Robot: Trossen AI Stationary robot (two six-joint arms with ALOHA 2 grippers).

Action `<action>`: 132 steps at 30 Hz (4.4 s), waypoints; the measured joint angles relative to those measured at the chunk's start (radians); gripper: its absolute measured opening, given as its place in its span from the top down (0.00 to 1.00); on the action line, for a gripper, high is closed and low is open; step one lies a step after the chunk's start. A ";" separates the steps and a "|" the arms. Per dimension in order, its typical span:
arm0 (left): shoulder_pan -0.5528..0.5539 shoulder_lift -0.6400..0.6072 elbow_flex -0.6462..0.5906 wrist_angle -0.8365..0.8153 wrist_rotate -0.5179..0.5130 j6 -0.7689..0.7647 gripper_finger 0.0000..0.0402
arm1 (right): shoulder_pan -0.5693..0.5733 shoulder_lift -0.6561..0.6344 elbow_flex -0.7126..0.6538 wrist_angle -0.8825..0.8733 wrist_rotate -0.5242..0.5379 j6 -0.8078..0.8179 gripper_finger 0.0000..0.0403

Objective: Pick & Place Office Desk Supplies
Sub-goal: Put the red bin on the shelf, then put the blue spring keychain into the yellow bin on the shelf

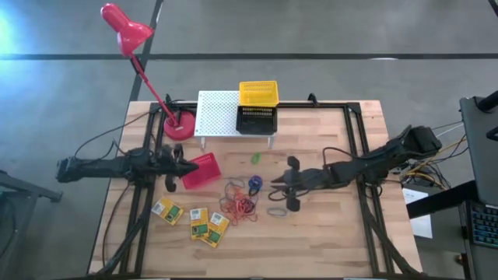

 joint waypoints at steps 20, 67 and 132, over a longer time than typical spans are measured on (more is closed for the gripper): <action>-0.080 0.766 0.806 -1.001 -0.290 -0.176 0.95 | -0.002 0.018 -0.080 0.227 0.010 -0.169 0.84; -0.008 1.045 0.682 -0.789 0.149 -0.476 0.98 | 0.018 0.018 -0.097 0.167 0.008 -0.064 0.85; 0.668 1.160 1.312 -0.989 0.084 -0.205 0.69 | 0.019 0.018 -0.096 0.249 0.008 -0.033 0.87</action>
